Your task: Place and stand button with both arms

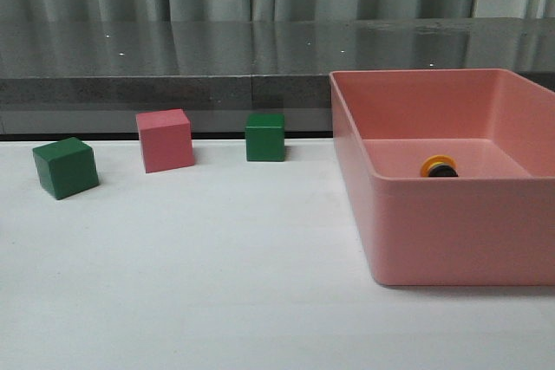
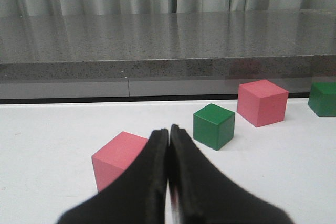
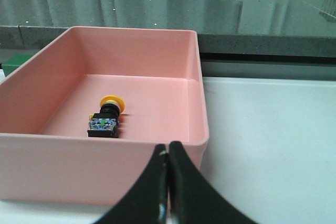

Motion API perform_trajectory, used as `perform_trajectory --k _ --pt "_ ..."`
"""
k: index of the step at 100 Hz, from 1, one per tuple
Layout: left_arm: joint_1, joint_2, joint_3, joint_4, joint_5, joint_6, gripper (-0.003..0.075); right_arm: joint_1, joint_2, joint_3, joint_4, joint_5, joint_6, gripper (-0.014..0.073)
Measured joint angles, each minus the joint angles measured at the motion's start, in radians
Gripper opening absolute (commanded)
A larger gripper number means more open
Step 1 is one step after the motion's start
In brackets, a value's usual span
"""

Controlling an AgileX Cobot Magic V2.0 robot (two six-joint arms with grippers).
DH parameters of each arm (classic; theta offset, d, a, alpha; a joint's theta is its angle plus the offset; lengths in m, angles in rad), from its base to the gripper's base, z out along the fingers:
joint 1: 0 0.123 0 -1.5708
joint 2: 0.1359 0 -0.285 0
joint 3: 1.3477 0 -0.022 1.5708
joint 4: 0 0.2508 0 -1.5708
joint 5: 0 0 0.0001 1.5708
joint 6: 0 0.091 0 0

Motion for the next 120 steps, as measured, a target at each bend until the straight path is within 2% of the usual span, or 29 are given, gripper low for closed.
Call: perform_trajectory --k 56,71,77,84,92,108,120 --pt "0.0 0.0 0.0 0.0 0.0 0.0 -0.0019 0.0 0.0 0.0 0.0 -0.008 0.0 -0.0114" --pt "0.0 0.0 0.0 0.0 0.0 0.0 -0.0019 0.0 0.0 0.001 0.007 -0.189 0.012 -0.0114" --pt "0.0 0.0 0.0 0.0 0.0 0.0 -0.0019 0.0 0.0 -0.029 0.016 -0.203 0.026 -0.0114" --pt "0.0 0.0 0.0 0.0 0.0 0.0 -0.0019 0.0 0.009 -0.116 0.021 -0.129 0.031 -0.0114" --pt "0.0 0.0 0.0 0.0 0.0 0.0 -0.0019 0.0 0.073 -0.261 0.026 0.059 0.035 -0.0114" --pt "0.0 0.0 0.0 0.0 0.0 0.0 -0.0019 0.0 0.336 -0.599 0.087 0.451 0.039 -0.0114" --pt "0.0 0.0 0.0 0.0 0.0 0.0 -0.0019 0.0 0.56 -0.808 0.16 0.6 0.005 -0.0114"
